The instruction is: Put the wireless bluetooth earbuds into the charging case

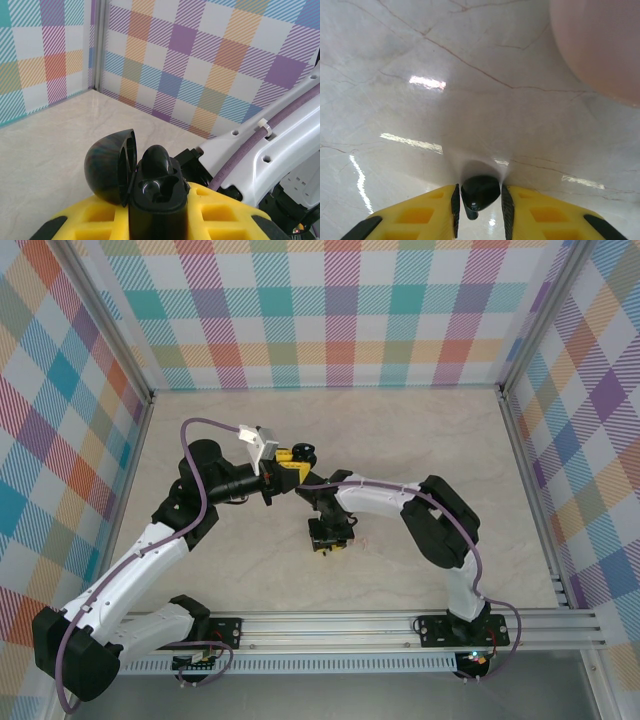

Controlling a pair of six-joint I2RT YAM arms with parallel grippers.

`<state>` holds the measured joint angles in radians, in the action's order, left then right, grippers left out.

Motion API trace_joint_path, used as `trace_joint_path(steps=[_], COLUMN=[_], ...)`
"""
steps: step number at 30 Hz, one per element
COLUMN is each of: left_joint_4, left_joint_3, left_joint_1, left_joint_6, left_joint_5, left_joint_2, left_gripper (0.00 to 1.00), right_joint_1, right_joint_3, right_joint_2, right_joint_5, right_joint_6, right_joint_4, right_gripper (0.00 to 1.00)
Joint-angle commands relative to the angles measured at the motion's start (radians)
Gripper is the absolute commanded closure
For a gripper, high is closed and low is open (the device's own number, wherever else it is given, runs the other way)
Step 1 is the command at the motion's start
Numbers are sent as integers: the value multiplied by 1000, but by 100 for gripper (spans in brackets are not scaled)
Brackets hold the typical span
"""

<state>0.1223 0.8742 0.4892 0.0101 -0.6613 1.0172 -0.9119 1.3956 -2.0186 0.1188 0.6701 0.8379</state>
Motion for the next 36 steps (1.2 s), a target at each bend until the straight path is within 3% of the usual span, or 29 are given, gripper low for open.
trace_joint_path(steps=[1, 36], left_joint_4=[1, 4], left_joint_3=[17, 12], left_joint_1=[-8, -9], left_joint_6=[-7, -8], left_joint_5=[0, 0], left_joint_2=[-13, -20], left_gripper=[82, 82], right_joint_1=[-12, -12], right_joint_3=[20, 71], right_joint_2=[-55, -58], right_joint_5=[-28, -111], right_joint_6=[5, 40], right_joint_4=[1, 4], right_gripper=[67, 68])
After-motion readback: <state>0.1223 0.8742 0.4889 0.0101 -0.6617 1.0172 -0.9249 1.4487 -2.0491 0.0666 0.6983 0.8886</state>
